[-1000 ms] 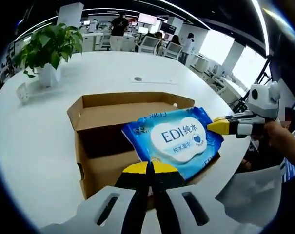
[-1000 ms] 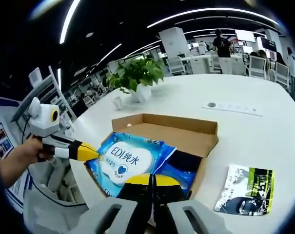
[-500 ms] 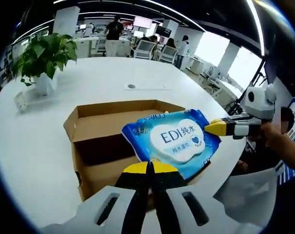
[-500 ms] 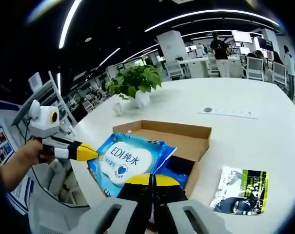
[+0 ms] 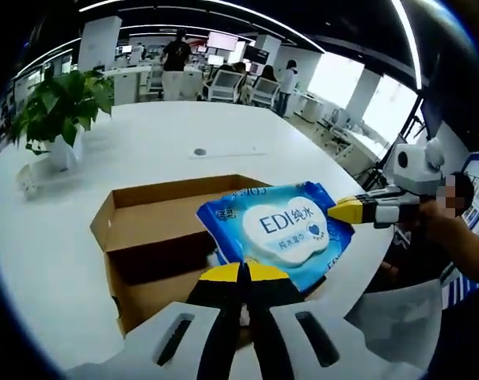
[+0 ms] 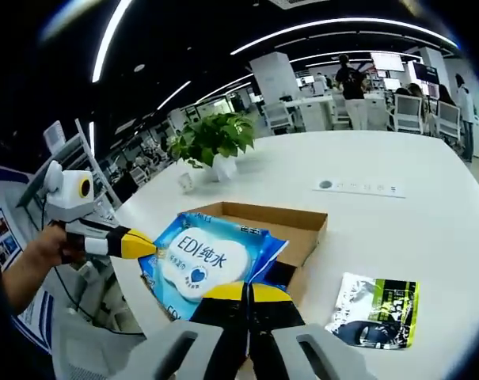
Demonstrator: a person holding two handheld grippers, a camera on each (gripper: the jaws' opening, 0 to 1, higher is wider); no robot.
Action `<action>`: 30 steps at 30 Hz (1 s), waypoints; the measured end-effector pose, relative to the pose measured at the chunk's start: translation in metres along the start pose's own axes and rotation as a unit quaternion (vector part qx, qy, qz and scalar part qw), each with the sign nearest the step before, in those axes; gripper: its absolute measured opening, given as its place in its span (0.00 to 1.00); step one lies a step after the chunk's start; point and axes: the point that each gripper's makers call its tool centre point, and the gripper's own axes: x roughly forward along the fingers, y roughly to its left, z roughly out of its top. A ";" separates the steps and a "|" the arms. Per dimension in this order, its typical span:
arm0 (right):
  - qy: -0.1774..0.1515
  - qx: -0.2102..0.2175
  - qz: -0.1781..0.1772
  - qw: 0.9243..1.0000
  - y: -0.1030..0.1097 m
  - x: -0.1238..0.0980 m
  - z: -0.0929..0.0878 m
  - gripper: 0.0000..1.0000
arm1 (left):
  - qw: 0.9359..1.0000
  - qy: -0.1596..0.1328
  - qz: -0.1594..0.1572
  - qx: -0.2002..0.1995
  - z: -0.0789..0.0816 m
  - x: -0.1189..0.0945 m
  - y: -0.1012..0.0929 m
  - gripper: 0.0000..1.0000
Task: Operate the shoe box by opening the lid, removing the specified soft item, and placing it in the target area until the item is outside and the box remains undamaged.
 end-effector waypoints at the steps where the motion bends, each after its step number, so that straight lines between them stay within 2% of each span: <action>1: -0.001 0.001 -0.001 1.000 -0.001 -0.001 0.001 0.00 | 1.000 0.000 -0.001 0.000 0.001 0.001 -0.001 0.00; 30: -0.024 0.031 -0.040 0.998 -0.055 -0.044 0.004 0.00 | 0.999 -0.010 -0.037 0.007 0.026 0.037 -0.056 0.00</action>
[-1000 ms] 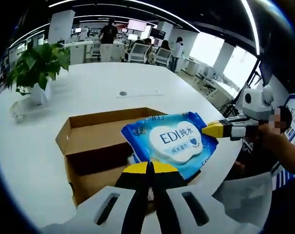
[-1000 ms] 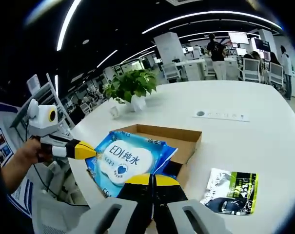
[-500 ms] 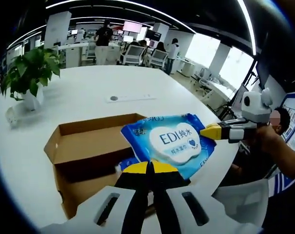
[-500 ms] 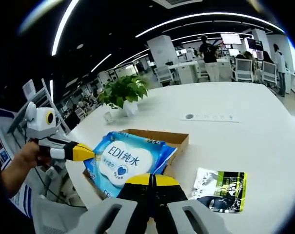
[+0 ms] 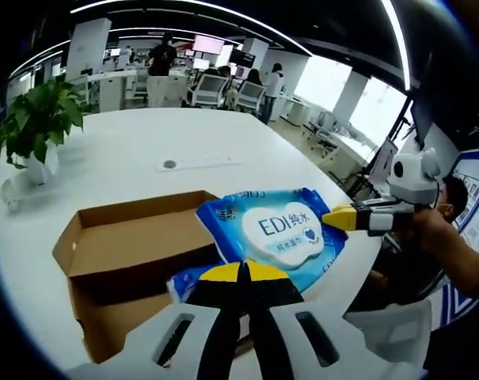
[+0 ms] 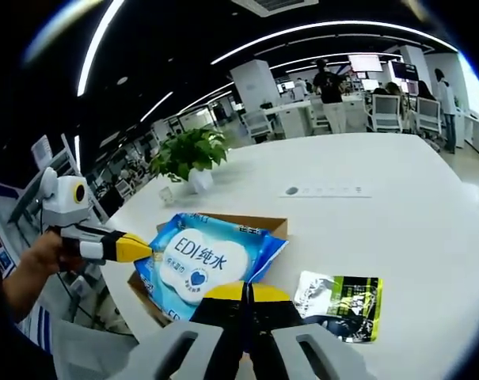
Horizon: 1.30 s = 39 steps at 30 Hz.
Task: Operate the shoe box by opening the lid, removing the specified soft item, and placing it in the target area until the item is outside and the box remains undamaged.
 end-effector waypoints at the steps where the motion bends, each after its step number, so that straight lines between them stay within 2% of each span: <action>1: -0.001 0.001 -0.001 1.000 -0.003 -0.001 0.000 0.00 | 1.000 0.000 -0.001 0.000 0.000 0.002 -0.002 0.00; 16: -0.004 0.000 -0.014 1.000 -0.030 -0.011 -0.001 0.00 | 1.000 0.003 -0.017 -0.001 0.006 0.025 -0.020 0.00; 39: -0.002 -0.002 -0.034 0.999 -0.068 -0.022 -0.007 0.00 | 1.000 0.011 -0.025 0.005 0.004 0.068 -0.041 0.00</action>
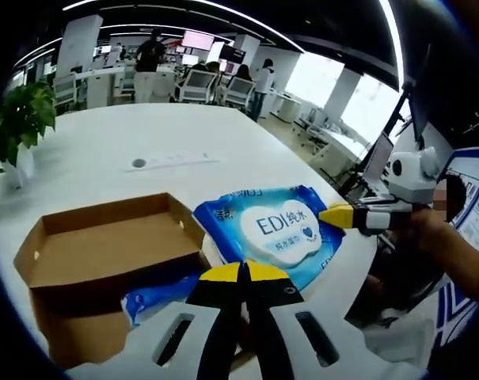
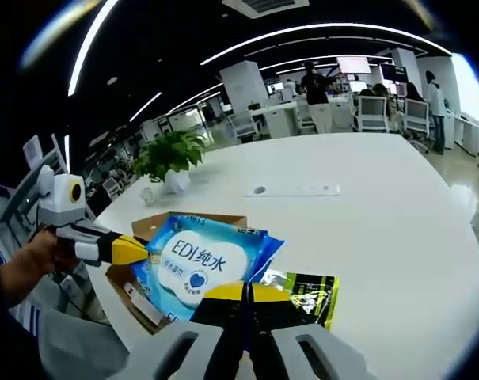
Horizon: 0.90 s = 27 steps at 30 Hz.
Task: Operate the shoe box by opening the lid, removing the specified soft item, and placing it in the target area until the item is outside and the box remains undamaged.
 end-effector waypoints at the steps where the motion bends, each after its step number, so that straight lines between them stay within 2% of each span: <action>1: 0.000 0.000 -0.001 1.000 -0.002 0.000 -0.001 0.00 | 1.000 0.001 0.000 0.001 -0.001 0.002 -0.001 0.00; 27: 0.014 -0.003 -0.017 1.000 -0.046 0.003 -0.019 0.00 | 1.000 0.026 -0.007 0.012 -0.019 0.048 -0.019 0.00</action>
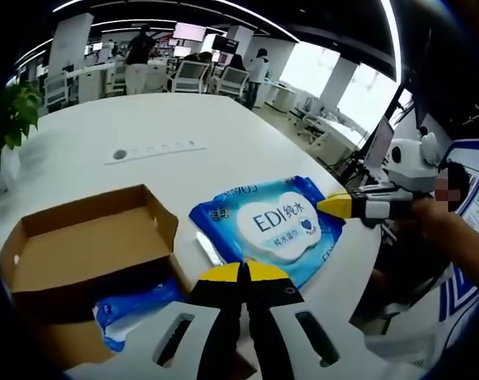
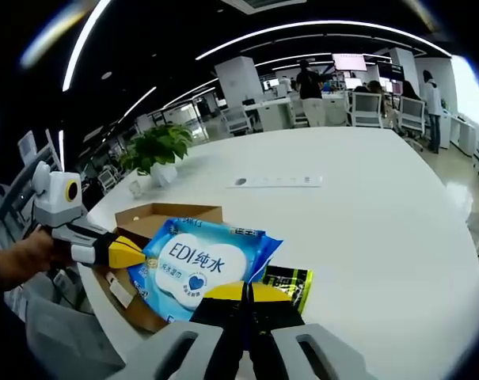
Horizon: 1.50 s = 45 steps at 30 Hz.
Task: Operate the shoe box by opening the lid, removing the specified soft item, and placing it in the target area until the item is outside and the box remains undamaged.
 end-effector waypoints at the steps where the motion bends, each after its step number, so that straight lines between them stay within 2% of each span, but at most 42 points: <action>1: 0.000 0.000 0.000 1.000 -0.001 0.001 -0.001 0.00 | 1.000 0.001 0.000 0.000 -0.001 0.001 0.000 0.00; 14: 0.016 -0.006 -0.006 1.000 -0.020 0.015 -0.019 0.00 | 1.000 0.021 0.011 0.005 -0.017 0.028 0.003 0.00; 22: 0.025 -0.008 -0.010 1.000 -0.034 0.024 -0.025 0.00 | 0.999 0.034 0.015 0.011 -0.021 0.043 0.004 0.00; 24: 0.027 -0.010 -0.010 1.000 -0.043 0.029 -0.026 0.00 | 0.999 0.038 0.017 0.014 -0.022 0.047 0.005 0.00; 35: 0.040 -0.012 -0.019 0.999 -0.053 0.041 -0.039 0.00 | 0.996 0.071 0.030 0.043 -0.038 0.067 0.011 0.00; 45: 0.042 -0.009 -0.017 0.999 -0.057 0.054 -0.048 0.00 | 0.995 0.083 0.037 0.046 -0.045 0.074 0.019 0.00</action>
